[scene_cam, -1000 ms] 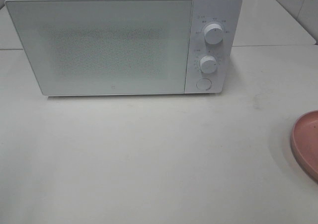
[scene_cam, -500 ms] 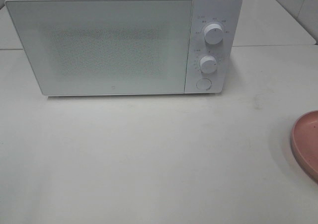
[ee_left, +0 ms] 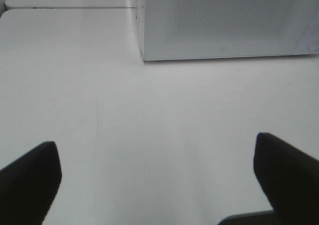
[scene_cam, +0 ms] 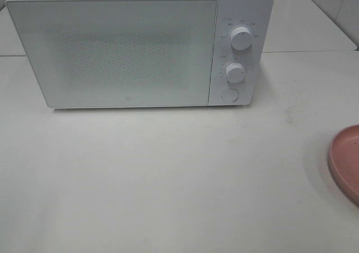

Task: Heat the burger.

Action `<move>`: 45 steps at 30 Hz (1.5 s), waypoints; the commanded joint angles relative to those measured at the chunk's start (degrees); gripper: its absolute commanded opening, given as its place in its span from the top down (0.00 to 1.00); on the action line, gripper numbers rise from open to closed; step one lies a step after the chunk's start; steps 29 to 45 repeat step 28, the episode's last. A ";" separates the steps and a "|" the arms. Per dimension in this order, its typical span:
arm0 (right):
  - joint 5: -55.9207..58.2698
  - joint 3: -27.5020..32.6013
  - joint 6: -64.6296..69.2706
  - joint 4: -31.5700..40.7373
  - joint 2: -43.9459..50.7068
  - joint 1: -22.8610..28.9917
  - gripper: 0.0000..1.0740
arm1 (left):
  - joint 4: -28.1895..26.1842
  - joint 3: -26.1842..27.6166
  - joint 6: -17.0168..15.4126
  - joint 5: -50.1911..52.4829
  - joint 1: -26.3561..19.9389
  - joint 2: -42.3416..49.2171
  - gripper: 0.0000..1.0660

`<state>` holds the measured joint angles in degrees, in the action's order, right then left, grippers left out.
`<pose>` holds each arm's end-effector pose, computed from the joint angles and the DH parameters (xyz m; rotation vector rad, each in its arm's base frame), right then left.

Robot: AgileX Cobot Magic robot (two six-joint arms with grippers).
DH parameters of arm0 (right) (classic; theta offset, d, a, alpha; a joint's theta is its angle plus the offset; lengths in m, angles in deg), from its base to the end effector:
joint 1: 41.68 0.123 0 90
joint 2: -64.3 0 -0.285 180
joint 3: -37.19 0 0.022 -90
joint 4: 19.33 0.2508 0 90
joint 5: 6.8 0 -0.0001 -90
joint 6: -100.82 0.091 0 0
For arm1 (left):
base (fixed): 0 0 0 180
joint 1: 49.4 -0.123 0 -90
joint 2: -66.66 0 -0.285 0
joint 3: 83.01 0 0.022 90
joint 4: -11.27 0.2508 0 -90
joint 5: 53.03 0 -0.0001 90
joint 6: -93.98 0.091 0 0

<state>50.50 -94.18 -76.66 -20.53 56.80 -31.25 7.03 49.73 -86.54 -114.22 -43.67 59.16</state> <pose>-0.0028 -0.0021 0.2820 -0.1364 1.9769 0.1220 -0.0093 -0.0050 0.2831 0.0970 2.0227 -0.1572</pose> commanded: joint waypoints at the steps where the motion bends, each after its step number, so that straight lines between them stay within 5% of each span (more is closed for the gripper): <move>1: -0.29 0.11 -0.69 0.00 1.55 -0.34 0.29 | -0.17 -0.11 0.11 -0.17 -1.55 1.38 0.07; 45: -0.29 0.11 -0.69 0.00 1.55 -0.34 0.29 | -0.17 -0.11 0.11 -0.17 -2.86 1.38 0.07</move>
